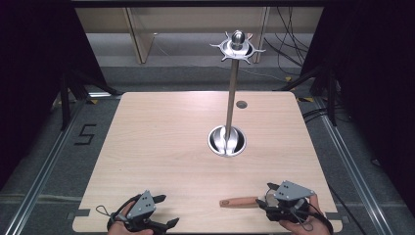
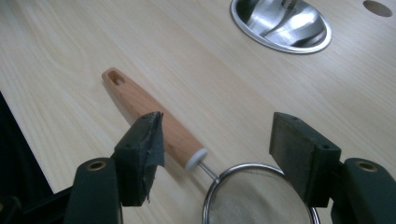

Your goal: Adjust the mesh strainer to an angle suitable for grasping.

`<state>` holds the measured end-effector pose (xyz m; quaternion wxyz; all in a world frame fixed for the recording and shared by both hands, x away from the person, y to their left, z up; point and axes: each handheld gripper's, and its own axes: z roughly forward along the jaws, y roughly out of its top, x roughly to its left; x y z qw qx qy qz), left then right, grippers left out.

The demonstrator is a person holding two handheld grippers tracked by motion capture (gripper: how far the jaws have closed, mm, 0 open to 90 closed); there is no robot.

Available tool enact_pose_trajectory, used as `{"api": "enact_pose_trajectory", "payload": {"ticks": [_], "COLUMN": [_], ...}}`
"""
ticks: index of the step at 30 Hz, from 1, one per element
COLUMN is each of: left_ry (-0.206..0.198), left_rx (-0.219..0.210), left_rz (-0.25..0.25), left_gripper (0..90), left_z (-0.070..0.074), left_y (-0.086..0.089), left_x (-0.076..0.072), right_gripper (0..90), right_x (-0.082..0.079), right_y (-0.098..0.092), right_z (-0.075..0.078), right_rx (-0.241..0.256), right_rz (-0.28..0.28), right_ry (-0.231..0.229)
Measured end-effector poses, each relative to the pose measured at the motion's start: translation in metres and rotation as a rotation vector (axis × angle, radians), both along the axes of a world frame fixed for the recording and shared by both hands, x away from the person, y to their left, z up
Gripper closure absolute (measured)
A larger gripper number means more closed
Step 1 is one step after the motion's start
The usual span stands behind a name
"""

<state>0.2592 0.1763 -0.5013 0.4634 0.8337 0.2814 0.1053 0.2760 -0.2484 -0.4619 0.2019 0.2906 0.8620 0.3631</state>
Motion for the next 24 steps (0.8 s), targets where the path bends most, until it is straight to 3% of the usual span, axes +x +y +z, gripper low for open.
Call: {"api": "enact_pose_trajectory", "payload": {"ticks": [8,11,12,13,15,16,17,18,19,22,23,24], "left_ry": [0.0,0.011,0.011,-0.005,0.017,0.011,0.018,0.015,0.014,0.021,0.015,0.016], "left_rx": [-0.007,-0.005,-0.017,-0.001,0.004,-0.002,-0.022,0.007,0.006,-0.003,0.0,0.002], "left_rz": [0.0,0.015,0.014,-0.004,0.014,0.012,0.018,0.011,0.01,0.011,0.013,0.009], "left_gripper": [14.7,14.7,14.7,14.7,14.7,14.7,14.7,14.7,14.7,14.7,14.7,14.7], "left_z": [0.0,0.0,-0.001,0.0,0.0,0.0,0.0,0.0,0.0,0.0,-0.001,0.0], "left_y": [0.0,-0.001,-0.001,0.0,0.0,0.0,-0.001,0.0,0.0,0.0,0.0,0.0], "left_x": [0.0,-0.001,-0.001,0.0,-0.001,-0.001,-0.002,-0.001,-0.001,-0.001,-0.001,0.0], "right_gripper": [35.8,37.9,37.9,38.6,39.7,41.0,40.7,41.5,42.5,43.3,44.5,45.2], "right_x": [0.003,0.007,0.007,0.011,0.014,0.015,0.018,0.021,0.023,0.029,0.03,0.034], "right_y": [0.018,0.03,0.03,0.036,0.039,0.042,0.046,0.048,0.051,0.056,0.058,0.059], "right_z": [-0.006,-0.012,-0.012,-0.014,-0.015,-0.014,-0.016,-0.016,-0.016,-0.017,-0.018,-0.02], "right_rx": [-0.053,-0.124,-0.124,-0.2,-0.215,-0.232,-0.236,-0.252,-0.264,-0.275,-0.287,-0.288], "right_rz": [0.069,0.12,0.12,0.15,0.177,0.146,0.19,0.211,0.223,0.232,0.212,0.26], "right_ry": [0.056,0.109,0.109,0.122,0.128,0.153,0.16,0.156,0.168,0.185,0.205,0.192]}}
